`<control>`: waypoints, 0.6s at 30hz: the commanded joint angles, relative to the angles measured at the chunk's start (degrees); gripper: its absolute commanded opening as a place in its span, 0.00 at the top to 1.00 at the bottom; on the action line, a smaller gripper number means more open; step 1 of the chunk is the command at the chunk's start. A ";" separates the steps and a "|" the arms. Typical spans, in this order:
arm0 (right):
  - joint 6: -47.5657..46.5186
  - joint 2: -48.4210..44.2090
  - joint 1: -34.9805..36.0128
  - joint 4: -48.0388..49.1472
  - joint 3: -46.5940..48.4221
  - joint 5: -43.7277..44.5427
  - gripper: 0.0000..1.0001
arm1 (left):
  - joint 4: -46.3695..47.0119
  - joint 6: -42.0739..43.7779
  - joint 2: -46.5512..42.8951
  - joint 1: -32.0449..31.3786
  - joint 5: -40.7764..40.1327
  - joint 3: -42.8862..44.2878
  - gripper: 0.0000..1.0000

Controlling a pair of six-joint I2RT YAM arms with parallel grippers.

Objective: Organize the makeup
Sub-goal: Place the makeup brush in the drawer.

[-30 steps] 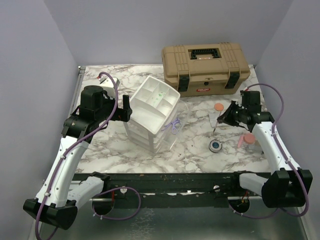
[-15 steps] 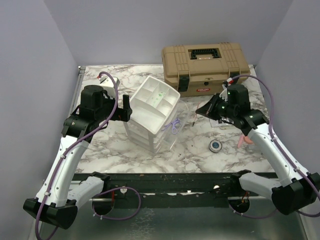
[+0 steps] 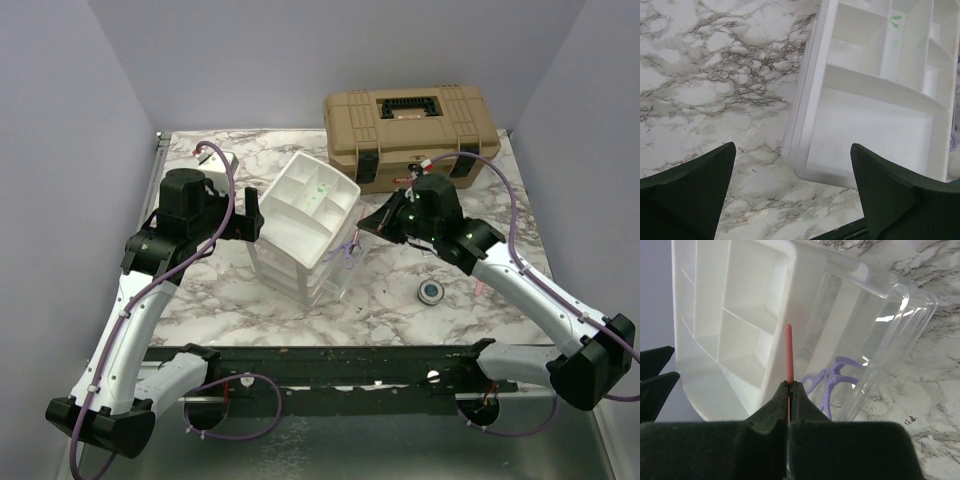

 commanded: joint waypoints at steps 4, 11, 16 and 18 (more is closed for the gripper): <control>4.34 2.91 3.35 0.89 0.62 7.91 0.99 | -1.01 0.06 -0.60 -0.41 -0.04 1.24 0.01; 4.87 4.38 3.98 -1.33 1.66 9.20 0.97 | -1.11 0.28 -0.79 -0.41 -0.41 1.10 0.01; 4.48 5.28 4.23 -2.22 2.41 9.67 0.93 | -1.33 0.50 -1.05 -0.41 -0.78 1.10 0.01; 3.96 5.84 4.21 -2.37 2.71 9.00 0.92 | -1.29 0.67 -1.21 -0.45 -0.94 0.95 0.01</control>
